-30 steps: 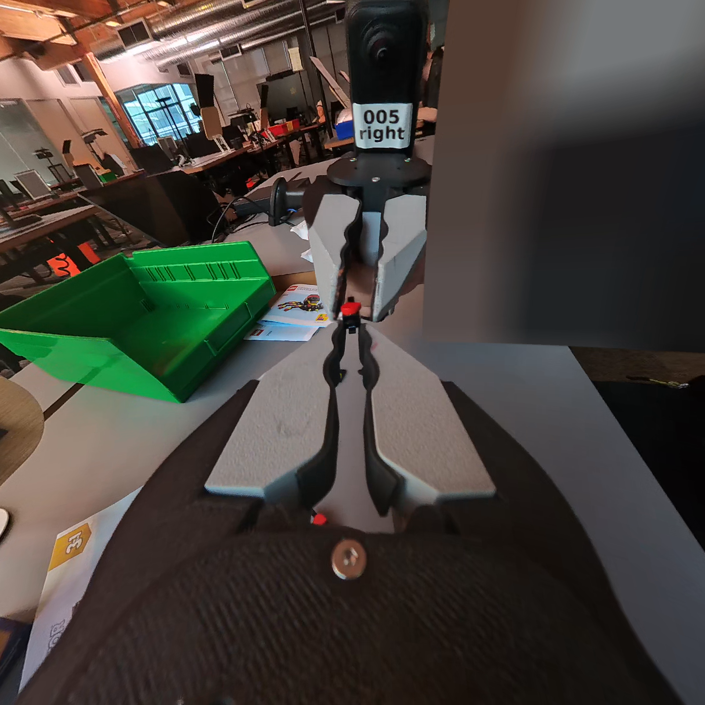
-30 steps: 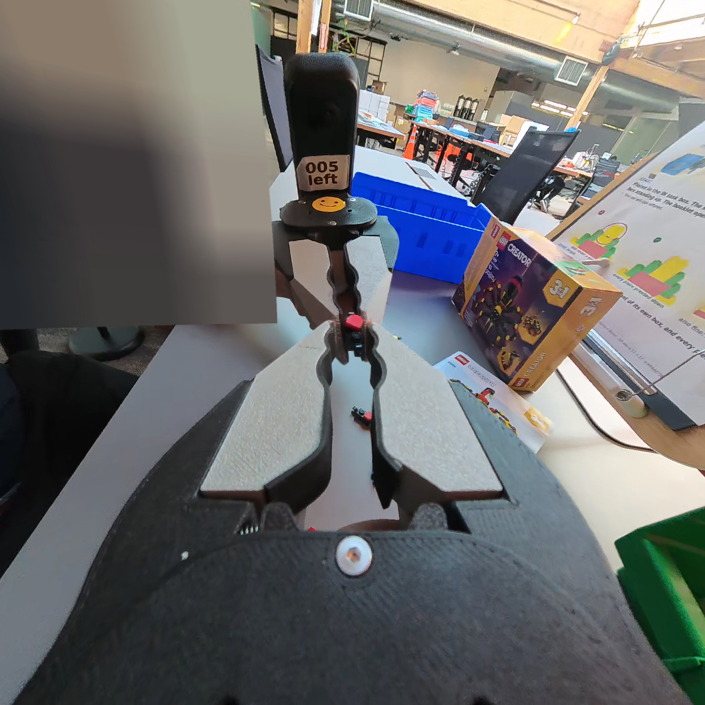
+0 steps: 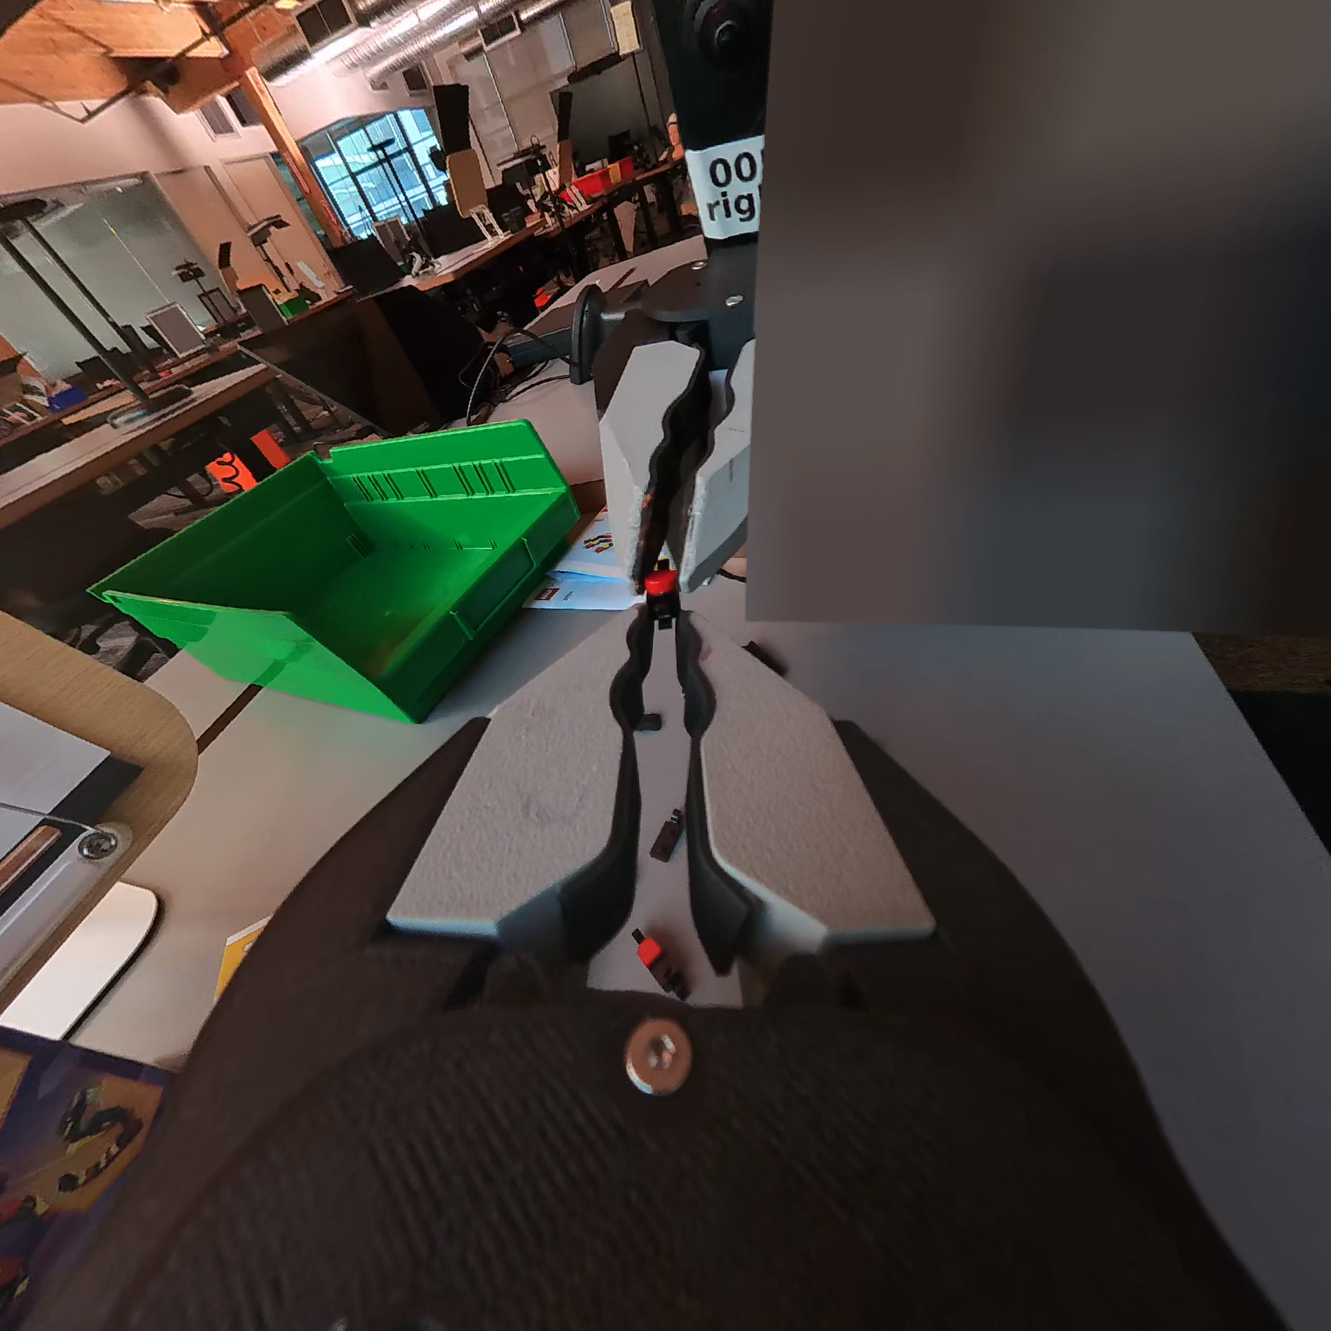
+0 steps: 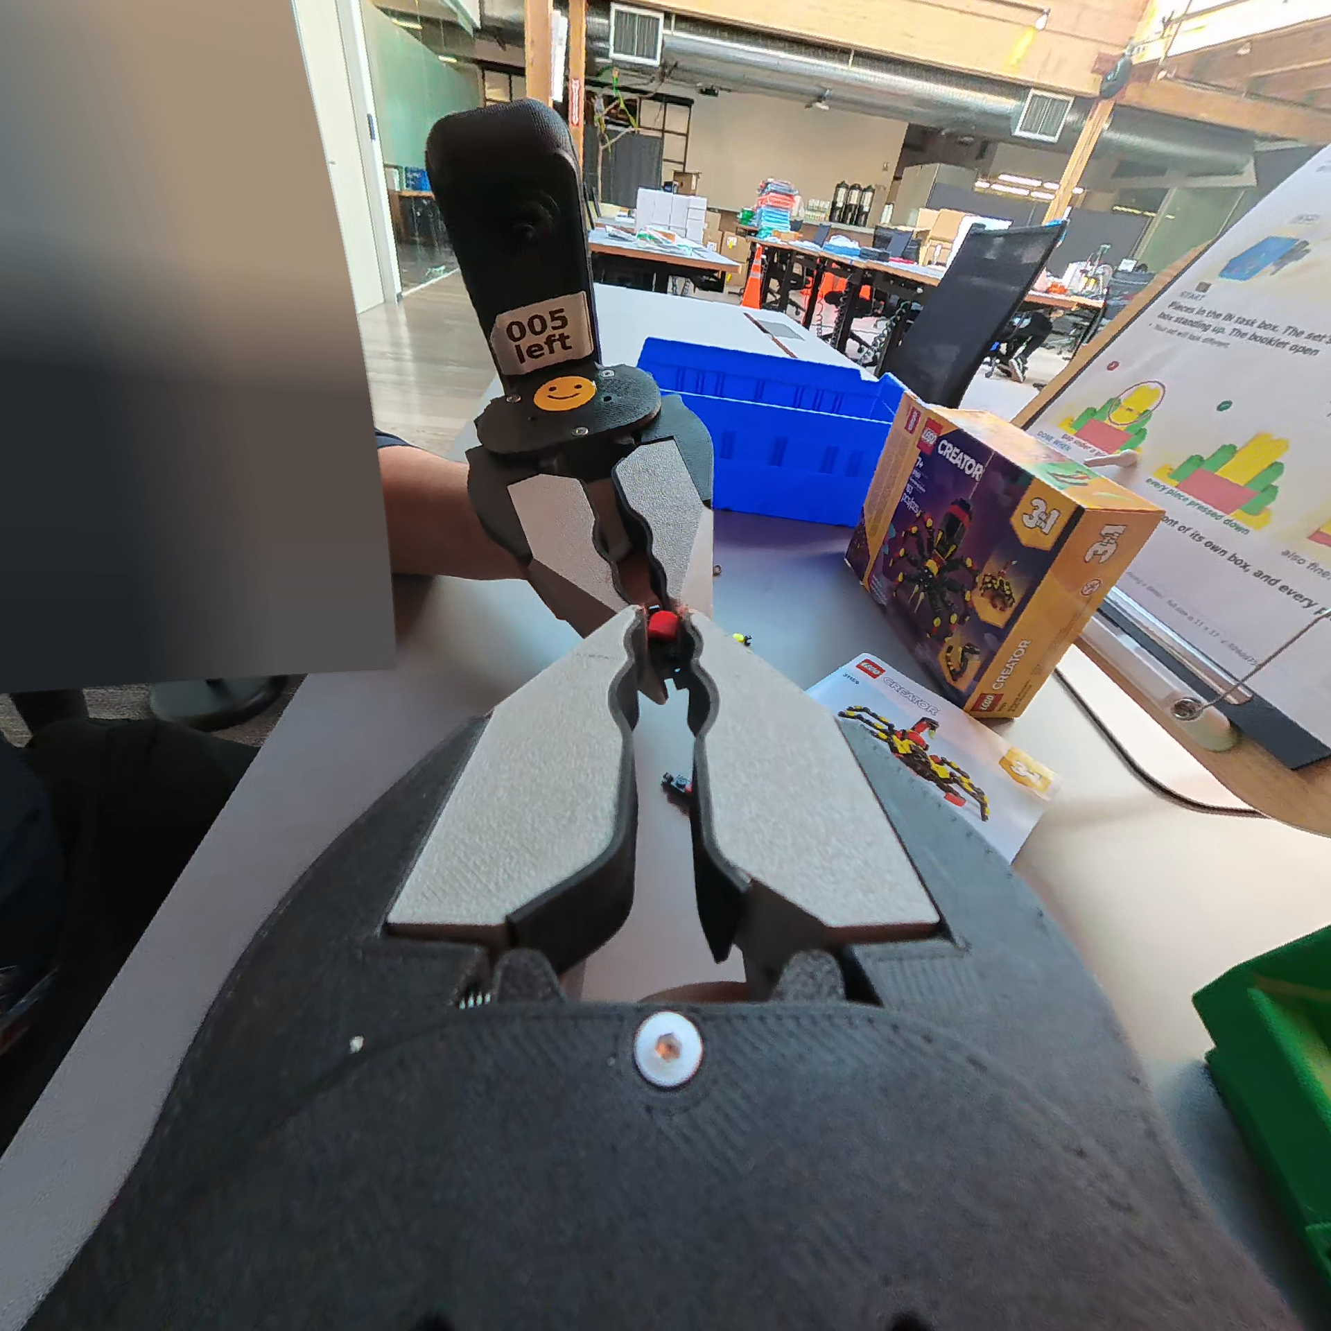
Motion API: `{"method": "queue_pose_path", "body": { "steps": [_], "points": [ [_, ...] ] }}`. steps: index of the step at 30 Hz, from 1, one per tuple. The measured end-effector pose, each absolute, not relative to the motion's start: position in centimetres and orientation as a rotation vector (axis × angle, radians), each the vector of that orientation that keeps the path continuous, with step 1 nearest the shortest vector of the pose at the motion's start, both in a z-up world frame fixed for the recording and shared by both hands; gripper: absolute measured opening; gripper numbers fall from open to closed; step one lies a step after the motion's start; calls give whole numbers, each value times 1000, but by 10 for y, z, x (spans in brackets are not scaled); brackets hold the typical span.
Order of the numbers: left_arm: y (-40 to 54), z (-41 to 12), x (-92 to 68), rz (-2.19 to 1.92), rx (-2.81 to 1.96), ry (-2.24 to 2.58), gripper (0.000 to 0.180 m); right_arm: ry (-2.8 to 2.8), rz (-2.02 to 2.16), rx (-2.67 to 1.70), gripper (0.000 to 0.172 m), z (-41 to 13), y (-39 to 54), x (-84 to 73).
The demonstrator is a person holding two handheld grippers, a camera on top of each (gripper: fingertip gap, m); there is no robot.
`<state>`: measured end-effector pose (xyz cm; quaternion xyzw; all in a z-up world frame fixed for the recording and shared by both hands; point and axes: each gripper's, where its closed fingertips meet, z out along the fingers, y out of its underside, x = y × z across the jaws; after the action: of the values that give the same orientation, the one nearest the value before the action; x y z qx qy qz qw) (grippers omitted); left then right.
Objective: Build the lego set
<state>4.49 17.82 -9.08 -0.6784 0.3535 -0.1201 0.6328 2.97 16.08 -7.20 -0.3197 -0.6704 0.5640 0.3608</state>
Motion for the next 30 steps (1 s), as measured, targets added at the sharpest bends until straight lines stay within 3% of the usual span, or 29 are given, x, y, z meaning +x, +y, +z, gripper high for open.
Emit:
{"method": "queue_pose_path", "body": {
  "steps": [20, 30],
  "points": [
    [114, -93, 90, -911, -1452, 1074, 3, -1978, 1670, -481, 5, -75, 103, 68],
    [128, -93, 83, -745, -1421, 1034, 2, -1904, 1538, -499, 7, -72, 116, 62]
  ]
}}
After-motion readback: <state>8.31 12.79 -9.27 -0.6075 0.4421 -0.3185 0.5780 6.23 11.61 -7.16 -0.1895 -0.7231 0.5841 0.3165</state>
